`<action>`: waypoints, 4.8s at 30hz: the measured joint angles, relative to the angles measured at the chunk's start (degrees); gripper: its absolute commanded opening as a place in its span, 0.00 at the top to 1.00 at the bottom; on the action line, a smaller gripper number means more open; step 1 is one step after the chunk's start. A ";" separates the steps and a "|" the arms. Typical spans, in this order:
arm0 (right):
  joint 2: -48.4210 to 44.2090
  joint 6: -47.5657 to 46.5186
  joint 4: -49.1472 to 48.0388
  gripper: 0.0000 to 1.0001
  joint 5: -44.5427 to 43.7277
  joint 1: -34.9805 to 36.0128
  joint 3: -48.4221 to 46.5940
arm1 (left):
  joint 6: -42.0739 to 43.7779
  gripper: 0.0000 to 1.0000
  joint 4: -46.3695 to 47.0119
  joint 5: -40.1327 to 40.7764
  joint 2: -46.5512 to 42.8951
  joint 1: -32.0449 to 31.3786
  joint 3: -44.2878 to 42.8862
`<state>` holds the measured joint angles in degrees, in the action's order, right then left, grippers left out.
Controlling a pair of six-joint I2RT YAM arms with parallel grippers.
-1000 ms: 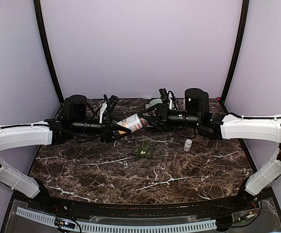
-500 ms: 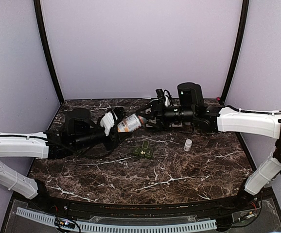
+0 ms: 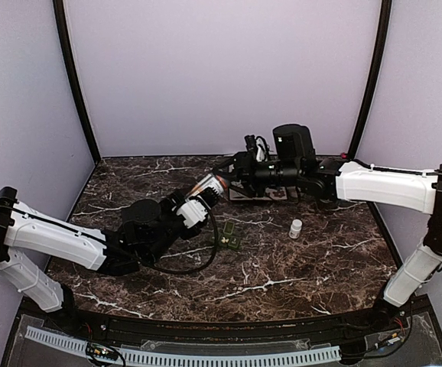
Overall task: Sort the pills into containers
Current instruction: Screw the lid of the pill bottle onto the pill bottle.
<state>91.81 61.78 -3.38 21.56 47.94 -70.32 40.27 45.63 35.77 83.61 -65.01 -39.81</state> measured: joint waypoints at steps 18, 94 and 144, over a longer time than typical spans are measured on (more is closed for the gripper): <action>-6.19 -9.51 4.07 0.31 -3.67 2.71 -1.29 | -1.07 1.00 5.75 -1.42 -2.82 -0.90 0.79; -21.81 -43.80 0.55 0.23 1.09 4.92 14.27 | -68.87 1.00 -14.49 -106.88 4.46 26.93 -14.62; -7.39 -14.21 4.76 1.00 9.33 0.26 1.75 | -26.25 1.00 -33.27 -47.54 -12.31 13.40 -9.01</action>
<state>84.42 47.57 1.39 30.89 48.21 -68.58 14.02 12.36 -11.77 71.31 -51.62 -48.82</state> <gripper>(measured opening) 0.504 0.539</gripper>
